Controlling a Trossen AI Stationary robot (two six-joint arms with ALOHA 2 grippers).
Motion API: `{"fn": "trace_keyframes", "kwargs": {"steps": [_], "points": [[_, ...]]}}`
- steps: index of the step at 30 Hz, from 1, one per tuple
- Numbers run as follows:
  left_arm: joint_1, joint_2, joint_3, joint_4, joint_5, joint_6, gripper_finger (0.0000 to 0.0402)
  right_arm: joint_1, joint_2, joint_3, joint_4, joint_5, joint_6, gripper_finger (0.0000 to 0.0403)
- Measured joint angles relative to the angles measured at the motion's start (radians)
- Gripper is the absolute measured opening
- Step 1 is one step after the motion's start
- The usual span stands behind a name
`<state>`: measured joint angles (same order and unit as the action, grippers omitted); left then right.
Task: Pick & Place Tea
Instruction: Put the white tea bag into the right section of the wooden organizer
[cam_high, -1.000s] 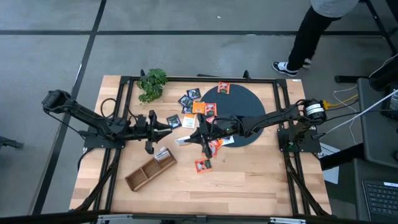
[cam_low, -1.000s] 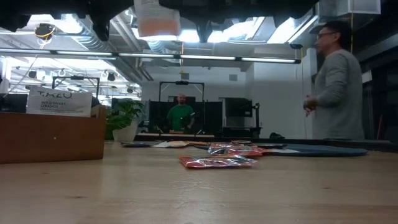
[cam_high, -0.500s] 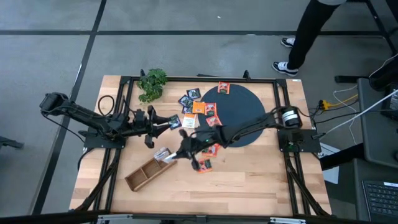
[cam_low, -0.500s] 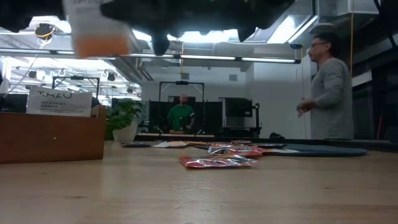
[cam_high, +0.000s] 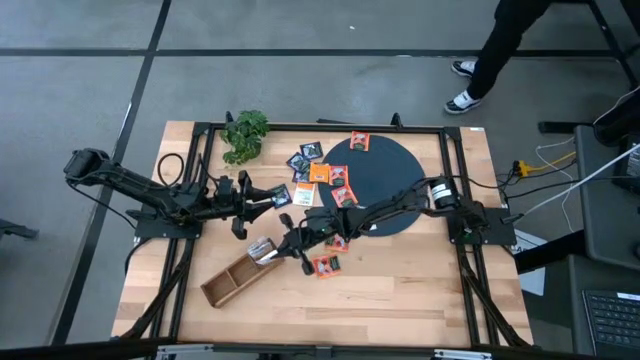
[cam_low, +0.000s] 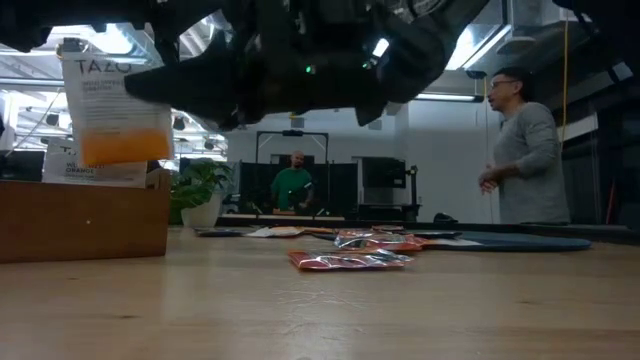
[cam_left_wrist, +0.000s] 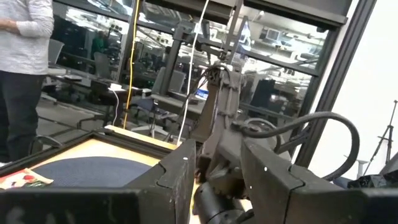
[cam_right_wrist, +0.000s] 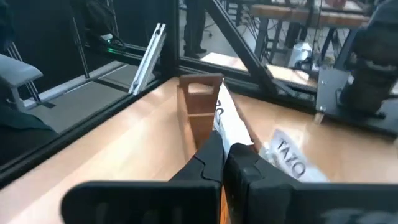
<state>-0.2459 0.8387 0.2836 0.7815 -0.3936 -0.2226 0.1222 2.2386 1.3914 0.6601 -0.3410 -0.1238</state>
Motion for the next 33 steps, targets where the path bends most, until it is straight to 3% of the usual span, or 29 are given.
{"fn": "trace_keyframes", "kwargs": {"steps": [13,20,26,33], "points": [[0.000,0.001,0.000,0.000,-0.014,0.002,0.0125,-0.036,0.100,0.096,-0.002,-0.088,-0.040,0.0004],[0.000,0.001,0.000,0.000,-0.016,0.024,0.0125,-0.040,0.100,0.096,0.002,-0.053,-0.061,0.0009],[0.000,0.001,0.000,0.000,-0.016,0.027,0.0125,-0.042,0.100,0.096,0.000,0.031,-0.040,0.0035],[0.000,0.001,0.000,-0.015,-0.016,0.027,0.0125,-0.042,0.100,0.096,-0.001,0.033,-0.039,0.0067]]}}
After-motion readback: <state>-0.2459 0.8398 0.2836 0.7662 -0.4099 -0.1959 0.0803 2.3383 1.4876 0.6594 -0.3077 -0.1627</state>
